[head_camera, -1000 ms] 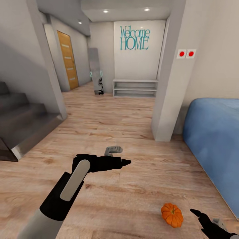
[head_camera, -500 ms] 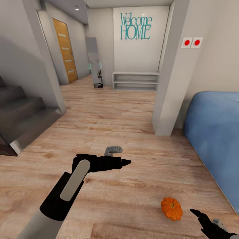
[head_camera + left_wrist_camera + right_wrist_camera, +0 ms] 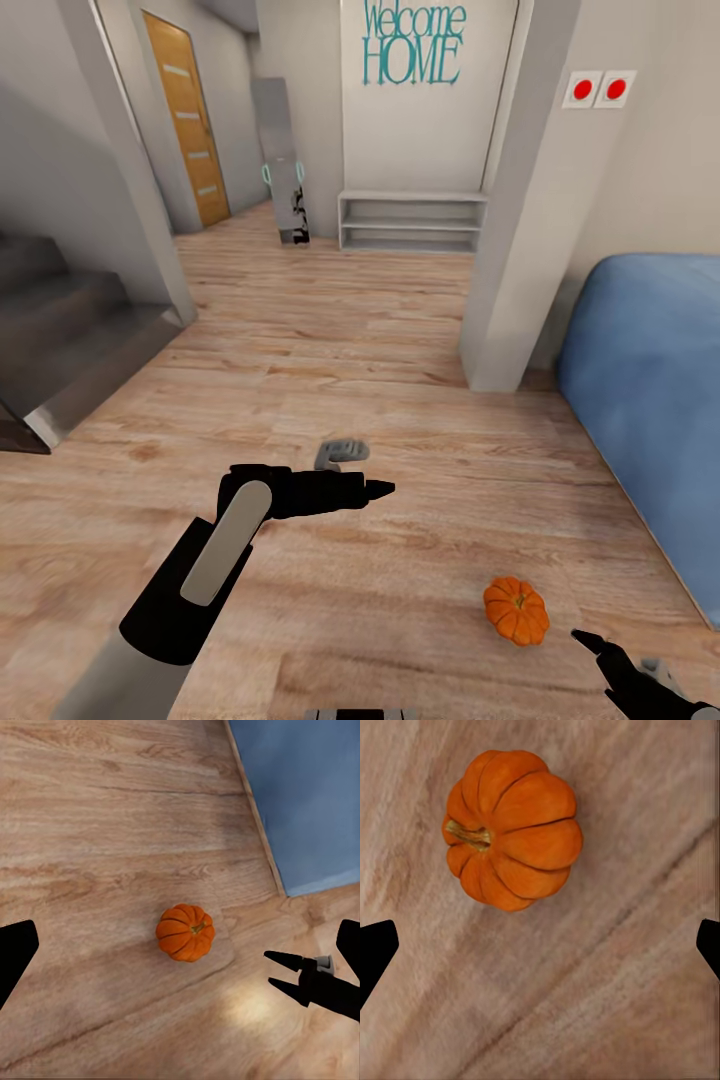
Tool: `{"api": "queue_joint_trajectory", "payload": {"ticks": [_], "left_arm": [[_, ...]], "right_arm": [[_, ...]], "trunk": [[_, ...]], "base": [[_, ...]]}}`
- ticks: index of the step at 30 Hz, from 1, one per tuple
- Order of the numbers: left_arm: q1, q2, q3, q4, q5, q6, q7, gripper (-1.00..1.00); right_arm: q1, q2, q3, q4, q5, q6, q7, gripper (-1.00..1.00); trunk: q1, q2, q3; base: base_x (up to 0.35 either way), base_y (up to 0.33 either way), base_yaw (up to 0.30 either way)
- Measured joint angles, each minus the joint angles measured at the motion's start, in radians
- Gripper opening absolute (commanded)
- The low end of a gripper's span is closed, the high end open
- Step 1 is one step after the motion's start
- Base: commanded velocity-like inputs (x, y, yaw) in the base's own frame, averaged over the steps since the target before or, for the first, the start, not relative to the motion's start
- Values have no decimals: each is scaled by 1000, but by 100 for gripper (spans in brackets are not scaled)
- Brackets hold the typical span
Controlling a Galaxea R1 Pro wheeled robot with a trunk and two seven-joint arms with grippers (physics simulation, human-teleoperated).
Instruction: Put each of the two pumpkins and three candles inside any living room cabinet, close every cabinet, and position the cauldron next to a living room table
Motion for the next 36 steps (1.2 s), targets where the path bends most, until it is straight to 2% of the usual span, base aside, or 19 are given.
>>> {"api": "queue_joint_trajectory", "payload": {"ticks": [6,14,30,36], "left_arm": [[0,0,0,0,0,0,0,100],[0,0,0,-2,1,0,0,100],[0,0,-1,-2,3,0,0,100],[0,0,-1,-2,3,0,0,100]], "right_arm": [[0,0,1,0,0,0,0,100],[0,0,2,0,0,1,0,100],[0,0,4,0,0,1,0,100],[0,0,4,1,0,1,-2,100]], "trunk": [[3,-1,-23],[3,-1,-23],[2,-2,-23],[3,-1,-23]], "base": [[0,0,0],[17,3,0],[215,52,0],[83,15,0]]}}
